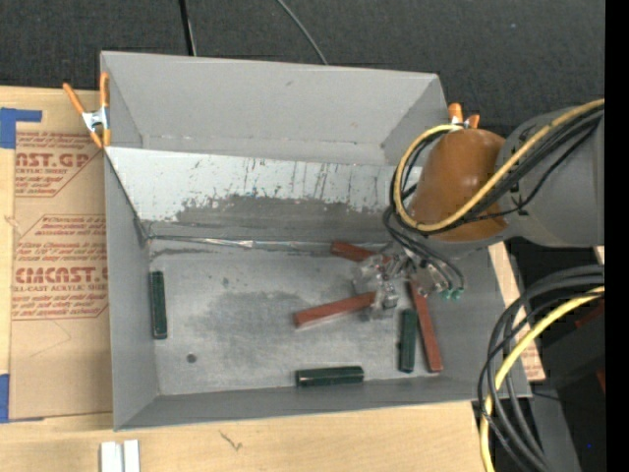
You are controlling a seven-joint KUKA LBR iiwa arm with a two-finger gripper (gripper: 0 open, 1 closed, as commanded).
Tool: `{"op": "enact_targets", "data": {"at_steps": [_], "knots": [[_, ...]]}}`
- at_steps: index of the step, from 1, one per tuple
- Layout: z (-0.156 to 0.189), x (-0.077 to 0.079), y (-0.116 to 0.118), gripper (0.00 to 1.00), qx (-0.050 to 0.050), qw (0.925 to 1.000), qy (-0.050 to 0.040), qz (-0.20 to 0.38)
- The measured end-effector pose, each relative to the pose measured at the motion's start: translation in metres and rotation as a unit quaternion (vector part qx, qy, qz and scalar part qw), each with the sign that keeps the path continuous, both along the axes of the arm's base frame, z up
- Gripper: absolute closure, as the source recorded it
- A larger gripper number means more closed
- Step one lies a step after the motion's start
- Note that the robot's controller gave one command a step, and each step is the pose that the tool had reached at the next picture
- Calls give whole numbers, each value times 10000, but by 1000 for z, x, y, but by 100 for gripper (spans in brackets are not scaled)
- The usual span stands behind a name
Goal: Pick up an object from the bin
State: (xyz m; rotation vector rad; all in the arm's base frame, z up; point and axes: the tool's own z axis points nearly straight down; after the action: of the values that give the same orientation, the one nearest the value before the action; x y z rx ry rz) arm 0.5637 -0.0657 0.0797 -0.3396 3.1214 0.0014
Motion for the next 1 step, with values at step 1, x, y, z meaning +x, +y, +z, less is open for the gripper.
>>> {"op": "enact_targets", "data": {"at_steps": [1], "knots": [[0,0,0,100,-1,10000,-1,1]]}}
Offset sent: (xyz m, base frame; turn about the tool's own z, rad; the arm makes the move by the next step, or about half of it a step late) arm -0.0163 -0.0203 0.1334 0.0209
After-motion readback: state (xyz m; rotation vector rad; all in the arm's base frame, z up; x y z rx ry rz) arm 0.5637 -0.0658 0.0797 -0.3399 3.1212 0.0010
